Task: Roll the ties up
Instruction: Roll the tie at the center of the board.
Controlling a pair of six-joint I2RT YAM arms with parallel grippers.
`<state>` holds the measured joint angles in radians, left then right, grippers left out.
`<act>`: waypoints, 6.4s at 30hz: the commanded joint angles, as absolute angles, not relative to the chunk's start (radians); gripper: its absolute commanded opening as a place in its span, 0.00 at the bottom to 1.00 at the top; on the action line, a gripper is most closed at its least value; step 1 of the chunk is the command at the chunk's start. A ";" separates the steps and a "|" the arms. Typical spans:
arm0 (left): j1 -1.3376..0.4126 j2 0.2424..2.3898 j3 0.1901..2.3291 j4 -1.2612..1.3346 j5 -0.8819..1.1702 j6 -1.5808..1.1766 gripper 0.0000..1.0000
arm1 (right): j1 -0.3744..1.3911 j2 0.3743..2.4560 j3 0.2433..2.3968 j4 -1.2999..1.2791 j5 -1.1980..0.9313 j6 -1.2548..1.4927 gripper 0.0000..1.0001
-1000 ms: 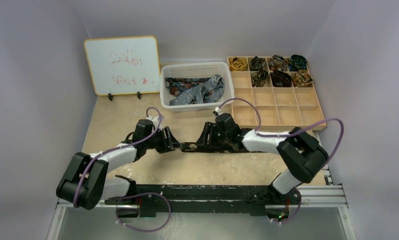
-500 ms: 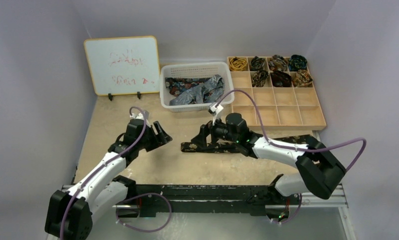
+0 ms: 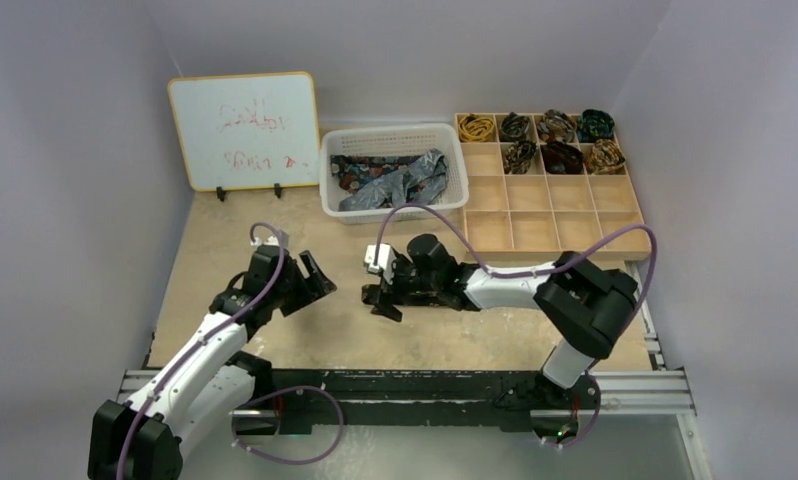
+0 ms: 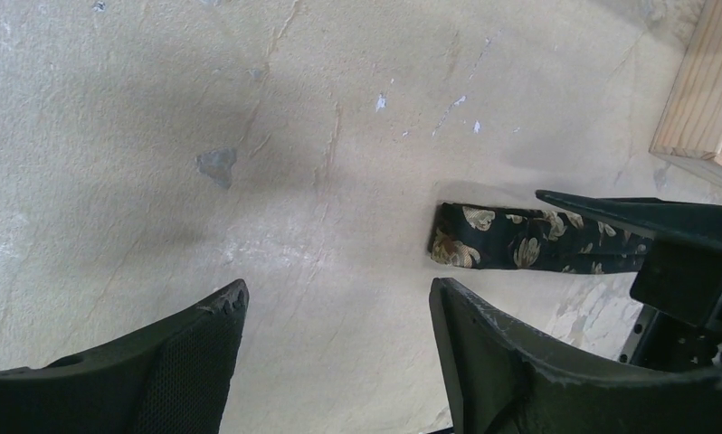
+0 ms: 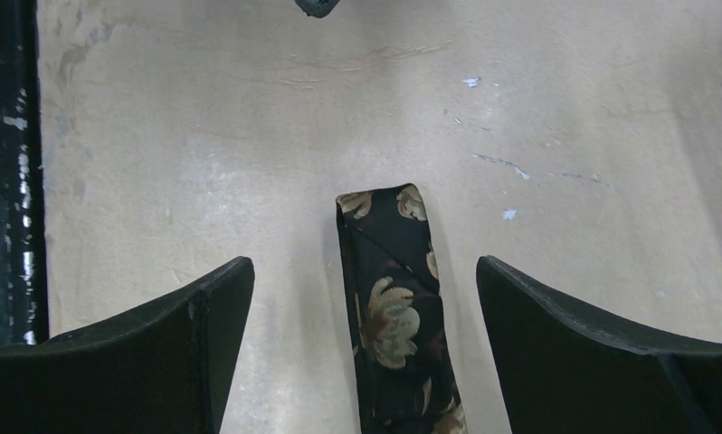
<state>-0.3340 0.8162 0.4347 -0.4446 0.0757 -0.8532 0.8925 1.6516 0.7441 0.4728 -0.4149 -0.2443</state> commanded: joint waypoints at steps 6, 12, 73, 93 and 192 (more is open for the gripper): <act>-0.330 0.795 0.466 -0.481 0.075 -0.829 0.72 | 0.908 1.708 0.880 0.354 -0.367 -0.413 0.94; -0.330 0.812 0.462 -0.456 0.088 -0.830 0.72 | 0.908 1.799 0.954 0.244 -0.396 -0.444 0.90; -0.330 0.723 0.429 -0.445 0.063 -0.882 0.75 | 0.837 1.522 0.802 0.557 -0.251 0.271 0.99; -0.330 0.868 0.389 -0.268 0.218 -0.809 0.81 | 0.722 1.383 0.626 0.481 -0.208 0.923 0.83; -0.167 1.327 0.279 0.217 0.602 -0.790 0.12 | 0.839 1.667 0.787 0.274 -0.173 0.890 0.20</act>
